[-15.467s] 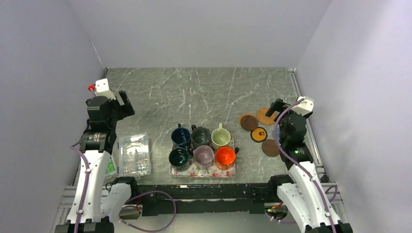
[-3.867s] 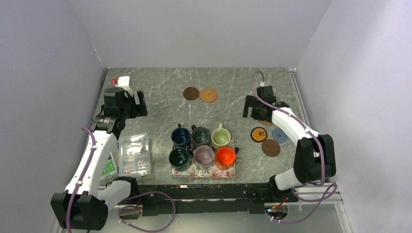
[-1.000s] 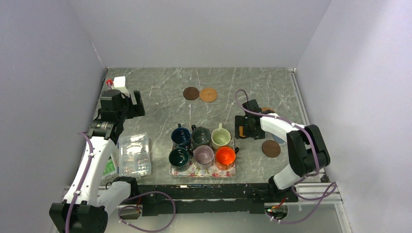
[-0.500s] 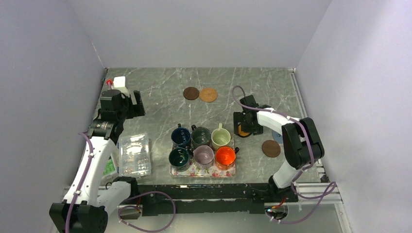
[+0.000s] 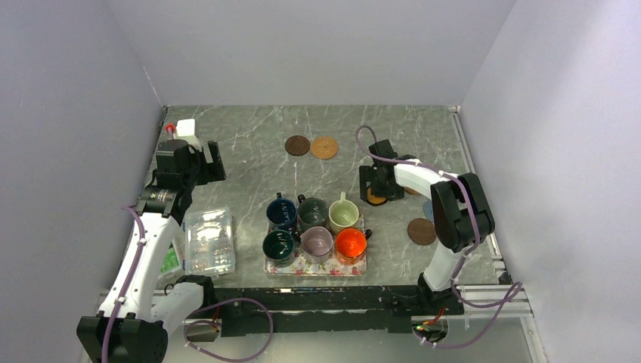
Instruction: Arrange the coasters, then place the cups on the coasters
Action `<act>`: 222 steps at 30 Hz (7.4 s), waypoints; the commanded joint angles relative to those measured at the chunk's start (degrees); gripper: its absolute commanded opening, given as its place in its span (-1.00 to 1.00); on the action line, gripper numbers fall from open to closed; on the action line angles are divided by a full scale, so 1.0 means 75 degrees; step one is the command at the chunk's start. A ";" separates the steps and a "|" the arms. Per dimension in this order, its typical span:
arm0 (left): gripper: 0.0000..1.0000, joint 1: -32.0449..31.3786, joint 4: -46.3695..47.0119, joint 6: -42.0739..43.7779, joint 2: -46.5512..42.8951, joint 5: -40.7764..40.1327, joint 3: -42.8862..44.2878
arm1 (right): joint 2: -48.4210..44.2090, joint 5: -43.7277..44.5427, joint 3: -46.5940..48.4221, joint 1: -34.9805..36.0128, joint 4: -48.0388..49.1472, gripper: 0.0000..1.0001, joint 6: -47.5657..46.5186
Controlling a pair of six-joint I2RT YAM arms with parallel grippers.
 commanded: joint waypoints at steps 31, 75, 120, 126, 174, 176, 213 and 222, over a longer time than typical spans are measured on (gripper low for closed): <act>0.87 0.0057 0.0254 -0.0117 0.0011 0.0022 -0.0030 | 0.2733 -0.0756 0.2999 0.0936 0.0432 0.78 -0.0549; 0.87 0.0057 0.0231 -0.0105 -0.0027 -0.0030 -0.0019 | 0.3593 -0.1406 0.4273 0.2149 0.0808 0.74 -0.0285; 0.87 0.0046 0.0253 -0.0103 -0.0049 -0.0027 -0.0030 | 0.2982 -0.2066 0.3815 0.0847 0.1494 0.90 -0.0372; 0.87 0.0057 0.0254 -0.0098 -0.0047 -0.0018 -0.0030 | 0.3365 -0.2077 0.4180 0.0916 0.1317 0.89 -0.0566; 0.87 0.0049 0.0276 -0.0092 -0.0026 0.0035 -0.0030 | 0.4004 -0.1900 0.4840 0.1357 0.1681 0.87 0.0070; 0.87 0.0055 0.0271 -0.0086 -0.0027 0.0030 -0.0030 | 0.3945 -0.1834 0.4824 0.1357 0.1651 0.87 0.0066; 0.87 0.0052 0.0266 -0.0117 -0.0093 -0.0017 -0.0042 | -0.0647 0.0452 0.0165 -0.1565 0.1416 0.73 -0.0399; 0.87 0.0057 0.0266 -0.0117 -0.0035 -0.0009 -0.0042 | 0.0226 0.0091 0.0557 -0.2201 0.1743 0.63 -0.0361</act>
